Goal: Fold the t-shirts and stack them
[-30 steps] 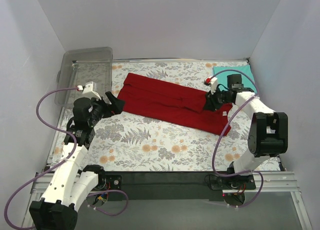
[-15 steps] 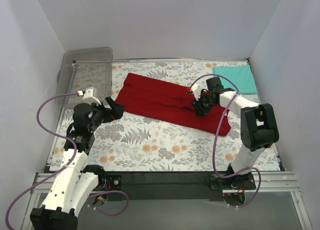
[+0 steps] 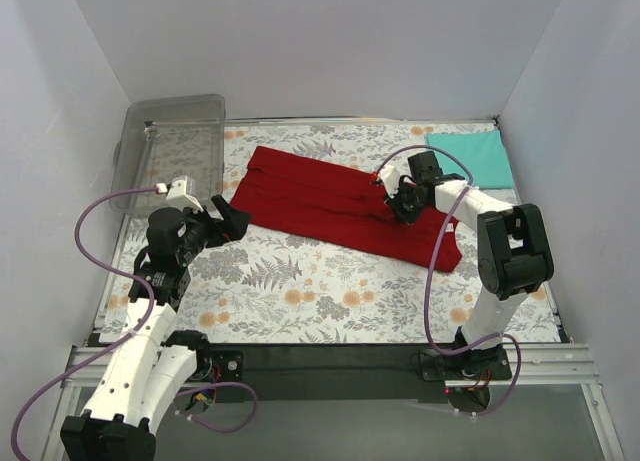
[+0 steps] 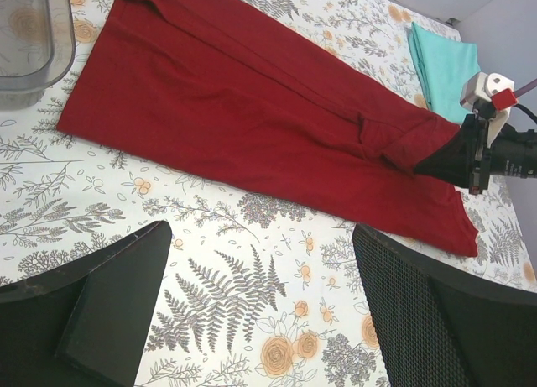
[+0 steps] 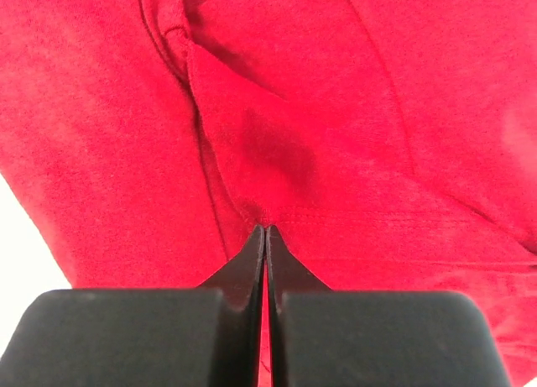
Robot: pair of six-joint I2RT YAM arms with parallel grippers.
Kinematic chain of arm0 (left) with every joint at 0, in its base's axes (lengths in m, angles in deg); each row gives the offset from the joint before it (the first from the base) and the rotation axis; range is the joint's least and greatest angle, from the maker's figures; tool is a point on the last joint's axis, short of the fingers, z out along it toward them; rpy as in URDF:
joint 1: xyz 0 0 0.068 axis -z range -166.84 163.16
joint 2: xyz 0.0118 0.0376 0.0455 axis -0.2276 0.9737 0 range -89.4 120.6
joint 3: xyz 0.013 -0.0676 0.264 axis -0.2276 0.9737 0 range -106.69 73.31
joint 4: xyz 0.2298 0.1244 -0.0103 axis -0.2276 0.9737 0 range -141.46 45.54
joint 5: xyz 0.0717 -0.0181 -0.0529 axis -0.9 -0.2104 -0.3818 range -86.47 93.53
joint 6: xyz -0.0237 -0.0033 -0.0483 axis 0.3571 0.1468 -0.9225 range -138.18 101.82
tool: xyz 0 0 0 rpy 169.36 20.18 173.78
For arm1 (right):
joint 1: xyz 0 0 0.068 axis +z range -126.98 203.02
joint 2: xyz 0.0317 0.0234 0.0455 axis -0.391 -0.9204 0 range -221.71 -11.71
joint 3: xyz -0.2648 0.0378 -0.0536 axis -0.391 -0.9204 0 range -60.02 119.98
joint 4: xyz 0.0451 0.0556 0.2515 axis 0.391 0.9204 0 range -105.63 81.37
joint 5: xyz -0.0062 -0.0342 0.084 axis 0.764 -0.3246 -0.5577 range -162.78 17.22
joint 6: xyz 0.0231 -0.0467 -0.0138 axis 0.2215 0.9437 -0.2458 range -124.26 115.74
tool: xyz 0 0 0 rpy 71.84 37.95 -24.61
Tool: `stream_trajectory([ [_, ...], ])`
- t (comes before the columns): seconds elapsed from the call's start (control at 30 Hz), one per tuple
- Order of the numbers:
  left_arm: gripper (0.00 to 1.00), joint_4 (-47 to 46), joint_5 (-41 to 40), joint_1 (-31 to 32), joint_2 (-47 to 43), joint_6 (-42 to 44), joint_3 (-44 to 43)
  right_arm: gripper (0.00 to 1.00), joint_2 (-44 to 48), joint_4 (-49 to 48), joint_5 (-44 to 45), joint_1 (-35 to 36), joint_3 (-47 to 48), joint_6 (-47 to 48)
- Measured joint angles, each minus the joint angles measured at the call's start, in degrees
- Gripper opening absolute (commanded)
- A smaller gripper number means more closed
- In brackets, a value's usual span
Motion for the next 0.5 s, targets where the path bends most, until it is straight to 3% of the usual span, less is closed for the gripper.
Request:
stream_trajectory([
  [0.27, 0.82, -0.07, 0.26, 0.0, 0.04, -0.26, 0.0, 0.01, 0.04, 0.22, 1.57, 0.09, 4.17, 0.63],
  [0.5, 0.82, -0.52, 0.44, 0.0, 0.85, -0.52, 0.0, 0.02, -3.39, 0.0, 3.48, 1.42, 13.35, 1.7],
])
